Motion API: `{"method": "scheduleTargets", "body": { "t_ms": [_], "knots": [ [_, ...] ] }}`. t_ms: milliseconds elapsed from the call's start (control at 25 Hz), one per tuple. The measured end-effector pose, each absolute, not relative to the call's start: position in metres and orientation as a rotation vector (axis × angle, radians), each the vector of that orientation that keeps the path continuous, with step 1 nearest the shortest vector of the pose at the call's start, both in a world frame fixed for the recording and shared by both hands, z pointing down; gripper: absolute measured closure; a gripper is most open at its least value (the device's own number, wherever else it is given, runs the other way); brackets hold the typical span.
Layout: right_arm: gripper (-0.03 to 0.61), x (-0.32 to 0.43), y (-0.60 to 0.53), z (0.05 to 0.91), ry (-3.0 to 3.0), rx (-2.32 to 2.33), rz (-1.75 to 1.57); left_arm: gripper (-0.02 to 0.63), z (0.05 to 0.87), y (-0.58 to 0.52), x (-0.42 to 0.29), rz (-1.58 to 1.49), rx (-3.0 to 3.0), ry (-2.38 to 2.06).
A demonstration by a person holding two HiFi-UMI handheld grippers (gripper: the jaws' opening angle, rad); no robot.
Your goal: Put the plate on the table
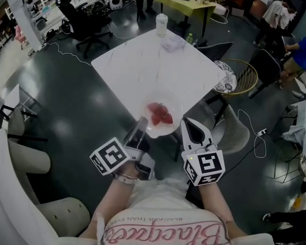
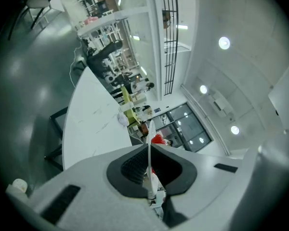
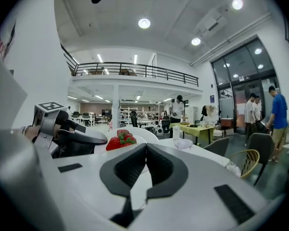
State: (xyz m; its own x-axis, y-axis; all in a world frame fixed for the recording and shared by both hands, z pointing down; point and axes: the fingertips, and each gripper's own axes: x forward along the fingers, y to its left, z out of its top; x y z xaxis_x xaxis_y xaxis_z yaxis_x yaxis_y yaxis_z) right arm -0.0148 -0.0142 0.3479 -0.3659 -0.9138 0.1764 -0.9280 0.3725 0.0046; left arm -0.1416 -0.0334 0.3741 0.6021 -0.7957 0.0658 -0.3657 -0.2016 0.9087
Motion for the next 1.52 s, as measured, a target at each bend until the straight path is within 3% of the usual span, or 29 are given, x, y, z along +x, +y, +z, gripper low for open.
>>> {"method": "scheduleTargets", "body": {
  "t_ms": [600,1520],
  "knots": [
    [0.575,0.009,-0.083,0.368,-2.413,1.714,0.181,0.600,0.393,-0.113,-0.127,-0.490,1.786,-0.927],
    [0.575,0.069,-0.288,0.400,-2.467,1.564,0.267,0.600,0.438,-0.303,-0.062,-0.422,1.709,-1.042]
  ]
}}
